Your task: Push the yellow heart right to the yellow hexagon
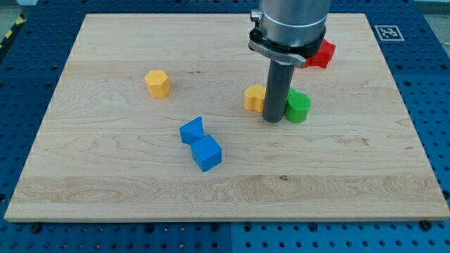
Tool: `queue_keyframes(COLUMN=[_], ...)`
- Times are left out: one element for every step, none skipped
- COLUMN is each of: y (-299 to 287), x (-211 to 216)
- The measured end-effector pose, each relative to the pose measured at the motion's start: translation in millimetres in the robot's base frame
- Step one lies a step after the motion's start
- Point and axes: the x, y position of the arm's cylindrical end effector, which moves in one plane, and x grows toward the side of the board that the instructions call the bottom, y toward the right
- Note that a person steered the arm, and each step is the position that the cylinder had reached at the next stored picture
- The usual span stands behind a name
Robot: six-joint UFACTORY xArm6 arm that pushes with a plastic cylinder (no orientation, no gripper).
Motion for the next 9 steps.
queue_keyframes(y=[-7.3,-16.3,-25.2,-25.3,-28.0,-34.2,-45.1,-75.6,-98.6], x=[-7.2,-18.7,-32.5,-54.6,-81.2,-88.5,-89.2,-89.6,-89.6])
